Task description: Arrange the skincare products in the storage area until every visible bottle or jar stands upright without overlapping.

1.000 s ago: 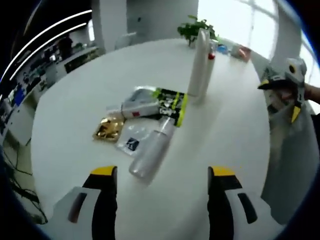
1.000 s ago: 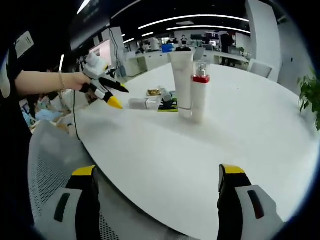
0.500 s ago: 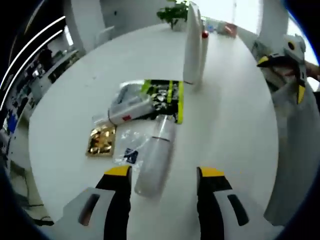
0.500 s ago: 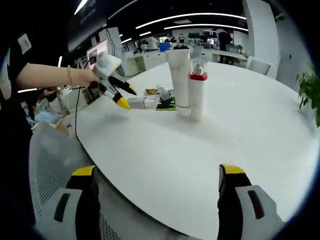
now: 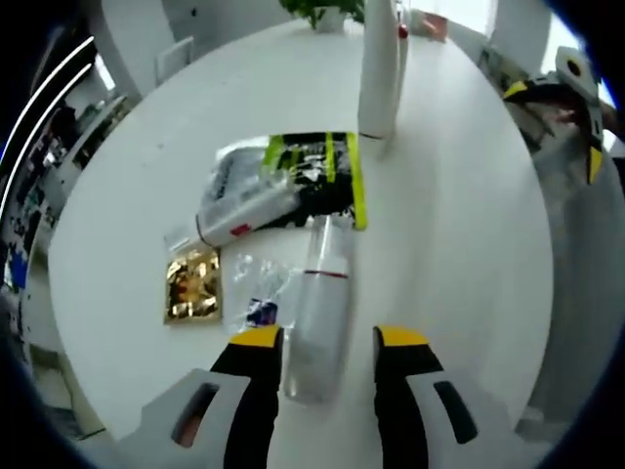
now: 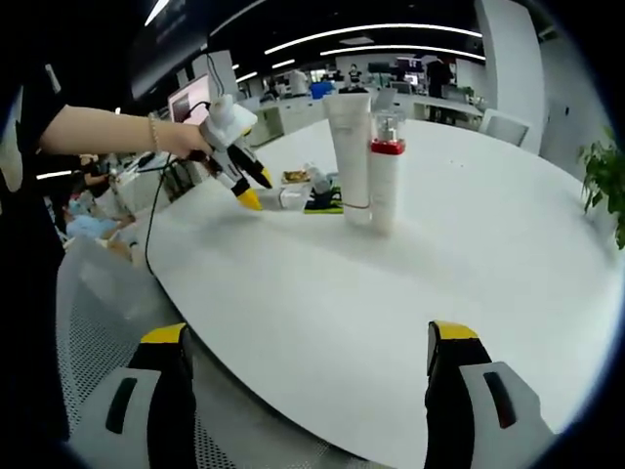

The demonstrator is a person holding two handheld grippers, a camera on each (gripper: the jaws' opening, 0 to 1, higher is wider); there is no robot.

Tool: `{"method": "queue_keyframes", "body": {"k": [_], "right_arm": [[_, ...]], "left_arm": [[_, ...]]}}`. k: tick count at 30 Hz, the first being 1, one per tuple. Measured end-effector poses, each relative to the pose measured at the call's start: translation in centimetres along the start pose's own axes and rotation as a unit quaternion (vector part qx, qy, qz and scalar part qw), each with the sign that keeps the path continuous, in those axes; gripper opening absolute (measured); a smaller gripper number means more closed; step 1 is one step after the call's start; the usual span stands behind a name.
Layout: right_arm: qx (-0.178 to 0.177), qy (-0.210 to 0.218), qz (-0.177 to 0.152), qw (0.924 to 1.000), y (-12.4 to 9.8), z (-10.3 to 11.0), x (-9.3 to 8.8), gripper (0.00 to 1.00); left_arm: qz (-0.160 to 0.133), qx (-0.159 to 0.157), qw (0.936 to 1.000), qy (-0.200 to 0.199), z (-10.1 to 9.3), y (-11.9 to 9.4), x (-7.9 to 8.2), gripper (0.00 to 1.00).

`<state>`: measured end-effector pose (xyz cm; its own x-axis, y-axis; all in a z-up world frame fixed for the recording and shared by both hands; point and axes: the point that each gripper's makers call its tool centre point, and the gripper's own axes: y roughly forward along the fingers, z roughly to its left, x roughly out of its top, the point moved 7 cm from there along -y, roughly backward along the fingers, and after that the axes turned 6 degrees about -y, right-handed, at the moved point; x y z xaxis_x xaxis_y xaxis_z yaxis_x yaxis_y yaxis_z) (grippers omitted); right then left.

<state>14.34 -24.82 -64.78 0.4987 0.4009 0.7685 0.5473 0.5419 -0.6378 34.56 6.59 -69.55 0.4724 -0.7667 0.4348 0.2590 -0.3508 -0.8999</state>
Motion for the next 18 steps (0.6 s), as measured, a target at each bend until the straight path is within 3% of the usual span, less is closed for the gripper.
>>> {"method": "queue_keyframes", "body": {"k": [11, 18], "right_arm": [[-0.003, 0.002, 0.001, 1.0000, 0.02, -0.12, -0.06, 0.99], [-0.001, -0.001, 0.006, 1.0000, 0.15, -0.04, -0.15, 0.99]], "left_arm": [[0.034, 0.000, 0.9987, 0.038, 0.20, 1.00, 0.21, 0.29], [0.031, -0.006, 0.9991, 0.028, -0.04, 0.95, 0.52, 0.26]]}}
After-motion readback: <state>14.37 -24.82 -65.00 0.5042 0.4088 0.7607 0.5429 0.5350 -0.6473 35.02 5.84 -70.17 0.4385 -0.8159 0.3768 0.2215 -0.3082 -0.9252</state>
